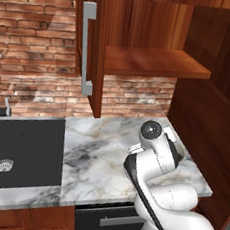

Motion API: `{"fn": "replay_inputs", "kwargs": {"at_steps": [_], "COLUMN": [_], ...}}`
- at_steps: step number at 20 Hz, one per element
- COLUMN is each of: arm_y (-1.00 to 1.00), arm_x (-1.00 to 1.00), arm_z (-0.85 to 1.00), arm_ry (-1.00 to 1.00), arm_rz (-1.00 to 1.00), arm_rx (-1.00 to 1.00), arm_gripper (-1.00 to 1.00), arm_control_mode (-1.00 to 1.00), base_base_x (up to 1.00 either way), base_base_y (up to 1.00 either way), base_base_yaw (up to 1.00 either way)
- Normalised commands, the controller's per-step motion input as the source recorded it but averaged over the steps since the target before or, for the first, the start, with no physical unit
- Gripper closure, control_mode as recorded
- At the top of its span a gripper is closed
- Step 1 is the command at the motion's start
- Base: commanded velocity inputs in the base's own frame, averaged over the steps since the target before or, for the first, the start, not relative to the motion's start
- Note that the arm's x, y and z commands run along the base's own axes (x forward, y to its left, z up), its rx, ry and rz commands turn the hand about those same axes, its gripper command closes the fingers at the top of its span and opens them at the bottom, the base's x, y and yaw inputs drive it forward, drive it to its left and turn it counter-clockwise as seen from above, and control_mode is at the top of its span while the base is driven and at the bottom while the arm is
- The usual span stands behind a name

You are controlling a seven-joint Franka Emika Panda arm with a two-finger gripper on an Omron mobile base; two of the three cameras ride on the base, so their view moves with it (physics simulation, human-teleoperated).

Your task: Pick up the bowls on the counter and stack them on top of one another in the open cabinet. Place the smaller bowl on top of the larger bowl.

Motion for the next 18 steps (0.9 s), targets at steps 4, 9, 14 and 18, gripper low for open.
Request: {"fn": "replay_inputs", "kwargs": {"at_steps": [4, 9, 14, 18], "arm_y": [0.26, 0.20, 0.02, 0.00], "arm_x": [-0.01, 0.00, 0.03, 0.14], "arm_z": [0.04, 0.00, 0.00, 0.00], "arm_ry": [0.01, 0.00, 0.00, 0.00], "arm_rz": [-0.01, 0.00, -0.05, -0.07], "arm_rx": [0.00, 0.00, 0.00, -0.01], "arm_gripper": [-1.00, -1.00, -1.00, -1.00], "arm_control_mode": [-1.00, -1.00, -1.00, -1.00], "base_base_x": [0.00, 0.00, 0.00, 0.00], "base_base_y": [0.00, 0.00, 0.00, 0.00], "base_base_yaw": [0.00, 0.00, 0.00, 0.00]}}
